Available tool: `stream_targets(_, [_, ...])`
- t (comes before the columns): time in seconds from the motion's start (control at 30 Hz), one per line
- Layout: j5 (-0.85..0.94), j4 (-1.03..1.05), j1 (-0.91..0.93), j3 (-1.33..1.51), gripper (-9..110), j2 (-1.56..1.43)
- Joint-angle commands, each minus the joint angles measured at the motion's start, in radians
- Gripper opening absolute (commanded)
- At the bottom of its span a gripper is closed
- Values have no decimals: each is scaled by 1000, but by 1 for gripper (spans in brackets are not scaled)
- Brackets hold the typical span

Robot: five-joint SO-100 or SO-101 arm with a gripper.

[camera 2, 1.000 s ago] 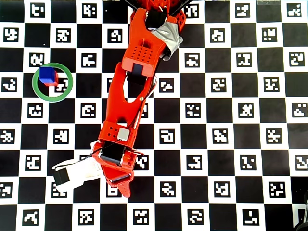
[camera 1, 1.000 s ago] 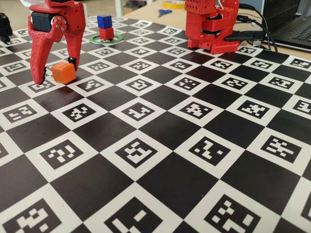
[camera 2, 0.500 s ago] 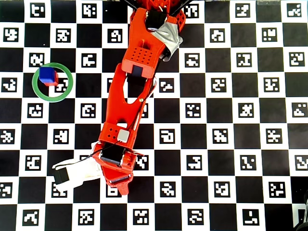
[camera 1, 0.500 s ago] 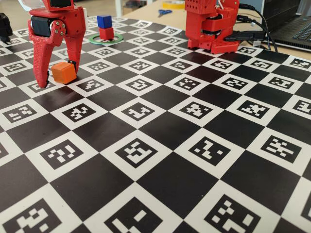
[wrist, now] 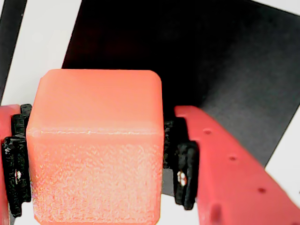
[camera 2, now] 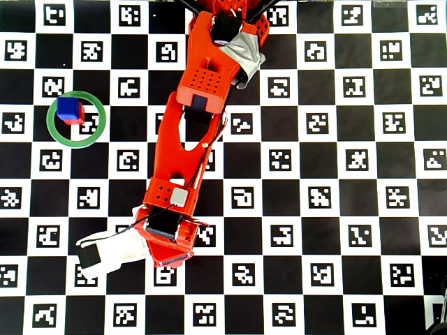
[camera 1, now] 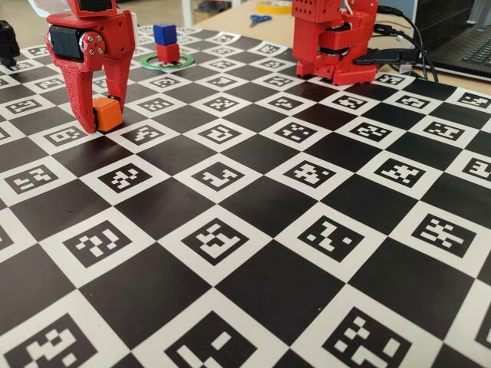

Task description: Grab the red cube then put it in the green circle then put the blue cube on top and finally the orange cube on top

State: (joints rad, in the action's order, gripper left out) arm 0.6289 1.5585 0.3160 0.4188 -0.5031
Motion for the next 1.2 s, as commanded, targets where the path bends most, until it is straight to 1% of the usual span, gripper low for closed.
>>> stream_targets(0.0, [-32,-6,-6,-98,14,-48])
stream_targets(0.17, [-46,49,-14,-118,13,-78])
stream_targets(0.33, [-64,91,-12,-69,13,-172])
stream_targets(0.5, [-67,100,2,109,13,-356])
stream_targets(0.67, [-28,55,43,374,13,-597])
stream_targets(0.9, [46,9,152,676,13,-850])
stream_targets(1.03, [89,0,253,744,13,-923])
stream_targets(1.17, [150,9,374,749,13,-933])
